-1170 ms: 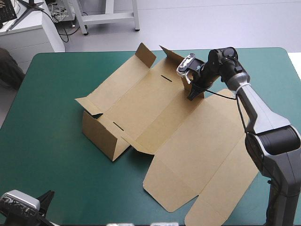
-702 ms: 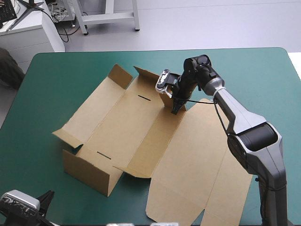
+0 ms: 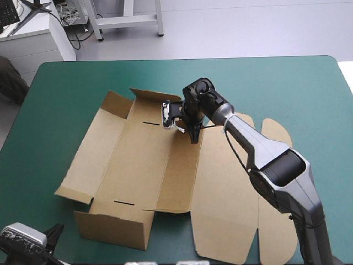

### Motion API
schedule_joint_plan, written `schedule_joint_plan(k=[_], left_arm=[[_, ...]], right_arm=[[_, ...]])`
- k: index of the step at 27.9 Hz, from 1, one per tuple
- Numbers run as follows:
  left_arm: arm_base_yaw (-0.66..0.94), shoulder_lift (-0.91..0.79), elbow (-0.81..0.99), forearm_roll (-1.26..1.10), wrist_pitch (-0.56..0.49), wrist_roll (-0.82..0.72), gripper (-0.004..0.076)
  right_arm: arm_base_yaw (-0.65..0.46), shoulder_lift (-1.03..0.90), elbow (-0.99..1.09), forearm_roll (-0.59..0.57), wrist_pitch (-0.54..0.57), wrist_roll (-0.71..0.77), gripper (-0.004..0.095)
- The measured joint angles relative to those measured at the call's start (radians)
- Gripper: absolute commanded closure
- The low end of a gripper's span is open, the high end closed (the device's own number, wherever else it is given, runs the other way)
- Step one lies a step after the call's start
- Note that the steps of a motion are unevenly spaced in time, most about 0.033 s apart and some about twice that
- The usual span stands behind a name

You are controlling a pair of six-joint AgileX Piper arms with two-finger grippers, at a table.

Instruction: Fold the box

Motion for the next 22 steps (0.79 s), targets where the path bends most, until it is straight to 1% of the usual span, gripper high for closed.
schedule_joint_plan(k=[1,3,7,9,12,15,17,18,22], left_arm=[[0.0,0.0,0.0,0.0,0.0,0.0,0.0734],[0.0,0.0,0.0,0.0,0.0,0.0,0.0734],[0.0,0.0,0.0,0.0,0.0,0.0,0.0734],[0.0,0.0,0.0,0.0,0.0,0.0,0.0734],[0.0,0.0,0.0,0.0,0.0,0.0,0.0734],[0.0,0.0,0.0,0.0,0.0,0.0,0.0734],[0.0,0.0,0.0,0.0,0.0,0.0,0.0734],[0.0,0.0,0.0,0.0,0.0,0.0,0.0734],[0.0,0.0,0.0,0.0,0.0,0.0,0.0734]], right_arm=[[0.002,0.012,0.0,-0.004,-0.029,-0.002,0.0928],[0.002,0.031,0.001,-0.009,-0.047,-0.004,0.0928],[0.002,0.033,0.001,-0.012,-0.047,-0.004,0.0924],[0.002,0.033,0.001,-0.012,-0.05,-0.004,0.09],[0.003,0.035,0.001,-0.008,-0.059,-0.012,0.0777],[0.006,0.048,0.001,0.009,-0.067,-0.016,0.0604],[0.007,0.052,0.002,0.014,-0.065,-0.016,0.0518],[0.008,0.052,0.003,0.019,-0.061,-0.015,0.0504],[0.01,0.042,0.004,0.022,-0.054,0.012,0.0505]])
